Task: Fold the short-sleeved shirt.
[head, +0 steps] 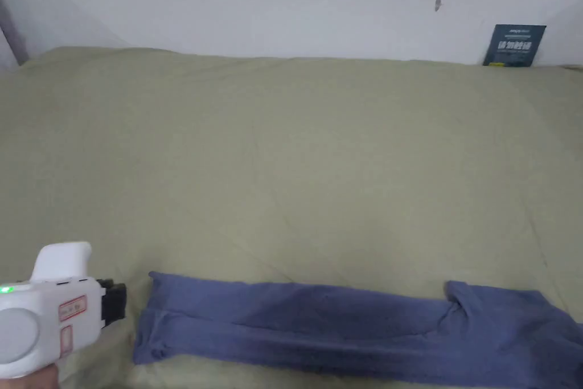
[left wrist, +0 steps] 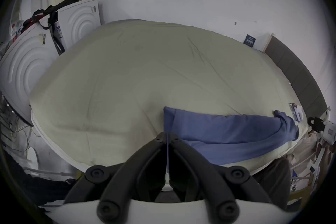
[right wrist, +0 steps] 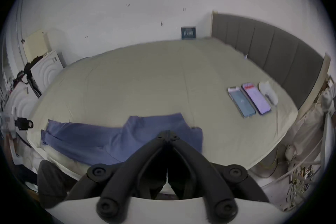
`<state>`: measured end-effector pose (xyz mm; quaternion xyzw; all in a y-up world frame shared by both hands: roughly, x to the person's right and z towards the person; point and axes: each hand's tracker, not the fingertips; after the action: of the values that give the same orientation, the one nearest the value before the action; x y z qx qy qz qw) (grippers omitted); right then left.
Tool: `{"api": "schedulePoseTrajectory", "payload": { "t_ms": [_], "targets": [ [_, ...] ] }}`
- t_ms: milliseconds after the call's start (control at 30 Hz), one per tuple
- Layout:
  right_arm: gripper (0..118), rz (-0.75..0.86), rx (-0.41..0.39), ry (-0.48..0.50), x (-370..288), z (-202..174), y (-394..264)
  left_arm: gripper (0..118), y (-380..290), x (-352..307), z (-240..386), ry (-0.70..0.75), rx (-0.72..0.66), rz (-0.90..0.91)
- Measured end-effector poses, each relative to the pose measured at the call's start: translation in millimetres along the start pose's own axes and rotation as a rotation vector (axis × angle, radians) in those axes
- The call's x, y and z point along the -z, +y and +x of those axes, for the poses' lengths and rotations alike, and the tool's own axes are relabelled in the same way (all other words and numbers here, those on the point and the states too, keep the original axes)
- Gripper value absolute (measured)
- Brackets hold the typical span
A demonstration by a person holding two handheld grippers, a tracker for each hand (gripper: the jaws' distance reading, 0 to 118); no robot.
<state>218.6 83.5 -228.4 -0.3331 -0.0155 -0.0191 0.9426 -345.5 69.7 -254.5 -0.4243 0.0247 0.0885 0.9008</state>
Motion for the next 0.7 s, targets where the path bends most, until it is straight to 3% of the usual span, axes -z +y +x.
{"api": "schedulePoseTrajectory", "payload": {
  "t_ms": [67, 333, 467, 533, 567, 633, 667, 700],
  "targets": [
    [0, 0.006, 0.001, 0.061, -1, -19, 0, 0, 1, 3, -1, -0.053, -0.031, -0.019],
    [0, -0.004, 0.005, 0.137, -2, -72, 0, 0, 5, 48, -57, -0.257, -0.235, -0.125],
    [0, -0.006, -0.028, 0.123, 1, -91, -3, 0, 5, 70, -75, -0.344, -0.249, -0.178],
    [0, -0.016, -0.028, 0.125, 6, -93, -4, 0, 6, 82, -85, -0.454, -0.294, -0.208],
    [0, -0.024, -0.018, 0.132, 8, -94, -5, 16, 6, 86, -88, -0.49, -0.313, -0.218],
    [0, -0.036, -0.01, 0.141, 12, -96, -6, 104, 9, 95, -94, -0.534, -0.301, -0.219],
    [0, -0.037, -0.009, 0.137, 10, -99, -8, 118, 9, 104, -95, -0.563, -0.297, -0.27],
    [0, -0.044, -0.005, 0.145, 12, -97, -8, 118, 10, 109, -98, -0.595, -0.357, -0.23]
  ]
}}
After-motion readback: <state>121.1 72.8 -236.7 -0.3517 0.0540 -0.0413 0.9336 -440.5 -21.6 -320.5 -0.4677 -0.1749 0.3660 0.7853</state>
